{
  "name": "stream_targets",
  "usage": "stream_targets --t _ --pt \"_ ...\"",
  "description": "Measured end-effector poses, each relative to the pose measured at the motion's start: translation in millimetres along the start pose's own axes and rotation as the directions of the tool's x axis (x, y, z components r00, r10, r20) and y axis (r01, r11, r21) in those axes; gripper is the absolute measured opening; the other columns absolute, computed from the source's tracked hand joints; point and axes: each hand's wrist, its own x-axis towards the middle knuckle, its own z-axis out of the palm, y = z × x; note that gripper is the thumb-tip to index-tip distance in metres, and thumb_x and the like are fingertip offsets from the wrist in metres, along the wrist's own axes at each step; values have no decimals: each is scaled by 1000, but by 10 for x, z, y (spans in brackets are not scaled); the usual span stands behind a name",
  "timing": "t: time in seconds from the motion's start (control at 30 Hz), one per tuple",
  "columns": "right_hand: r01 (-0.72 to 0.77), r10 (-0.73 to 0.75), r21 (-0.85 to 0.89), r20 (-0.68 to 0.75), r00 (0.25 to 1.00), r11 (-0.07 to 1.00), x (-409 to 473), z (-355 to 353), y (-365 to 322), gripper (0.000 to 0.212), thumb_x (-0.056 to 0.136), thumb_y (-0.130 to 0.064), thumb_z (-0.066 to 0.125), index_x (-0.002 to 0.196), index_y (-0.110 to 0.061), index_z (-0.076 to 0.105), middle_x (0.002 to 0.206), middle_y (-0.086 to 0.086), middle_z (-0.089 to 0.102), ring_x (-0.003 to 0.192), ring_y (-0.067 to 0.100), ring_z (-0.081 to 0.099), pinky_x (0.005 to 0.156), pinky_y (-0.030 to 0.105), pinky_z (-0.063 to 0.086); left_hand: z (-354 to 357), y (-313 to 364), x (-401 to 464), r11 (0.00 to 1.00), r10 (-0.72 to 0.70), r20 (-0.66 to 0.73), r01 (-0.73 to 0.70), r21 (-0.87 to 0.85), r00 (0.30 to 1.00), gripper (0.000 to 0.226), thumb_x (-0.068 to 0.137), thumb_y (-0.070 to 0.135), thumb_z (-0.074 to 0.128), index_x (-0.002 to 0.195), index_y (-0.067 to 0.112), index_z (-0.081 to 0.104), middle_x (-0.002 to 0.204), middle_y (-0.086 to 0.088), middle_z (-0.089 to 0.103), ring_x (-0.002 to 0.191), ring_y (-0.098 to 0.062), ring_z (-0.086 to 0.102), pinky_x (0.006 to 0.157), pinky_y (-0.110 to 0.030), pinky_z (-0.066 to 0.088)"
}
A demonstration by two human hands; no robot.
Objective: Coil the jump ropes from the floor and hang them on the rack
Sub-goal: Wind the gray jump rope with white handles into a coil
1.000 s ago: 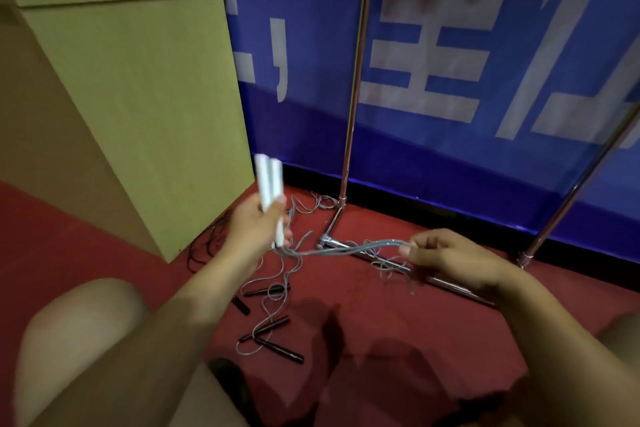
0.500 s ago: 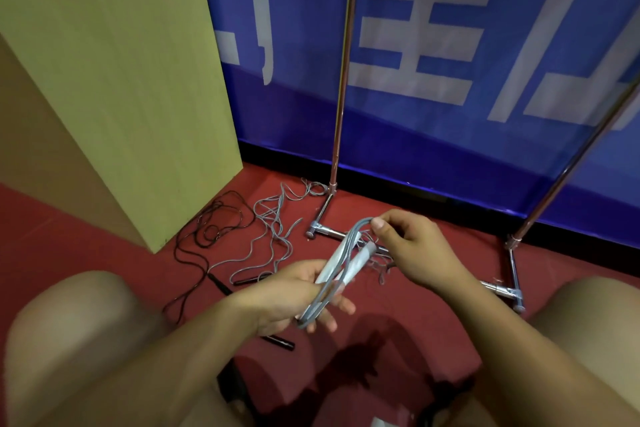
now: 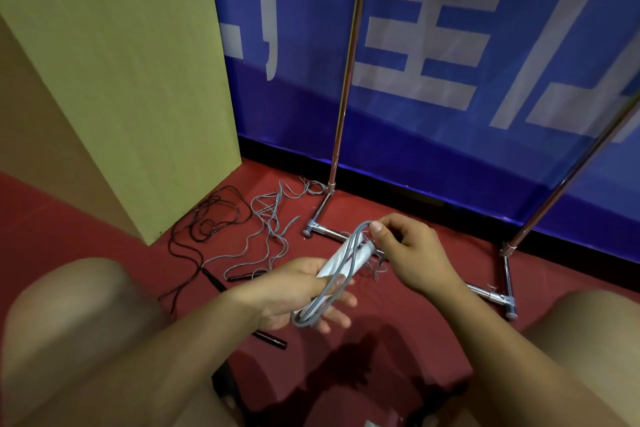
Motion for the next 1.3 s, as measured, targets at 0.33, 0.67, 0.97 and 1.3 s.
stream_targets --t 0.33,0.67,0.97,1.3 --pt "-36 37 111 -4 999 993 61 81 127 23 96 -37 58 77 -26 65 68 0 65 63 8 56 65 41 51 -90 54 30 997 -53 -52 50 -62 997 82 85 80 31 110 12 70 64 5 48 42 -6 30 37 -18 25" --pt "-263 251 123 104 962 957 137 107 297 11 71 -22 71 69 -12 66 61 5 66 58 13 56 58 44 53 -169 22 -31 979 192 288 -161 -126 938 60 88 45 59 128 1 50 77 3 53 59 -10 51 56 -24 49" --pt "-117 130 -67 242 962 991 -5 17 -68 52 98 -49 46 62 -14 58 58 -4 67 53 0 56 58 18 41 -297 161 9 911 336 -155 -363 -198 929 34 93 34 55 126 23 55 82 1 66 51 -12 53 41 -21 40" --pt "156 -115 -78 383 917 985 -181 -122 -260 30 90 -47 62 74 -22 58 63 3 57 54 2 45 57 32 41 -463 63 226 862 463 -452 -269 430 762 13 102 28 53 109 23 62 70 4 61 44 -4 47 45 -22 37"
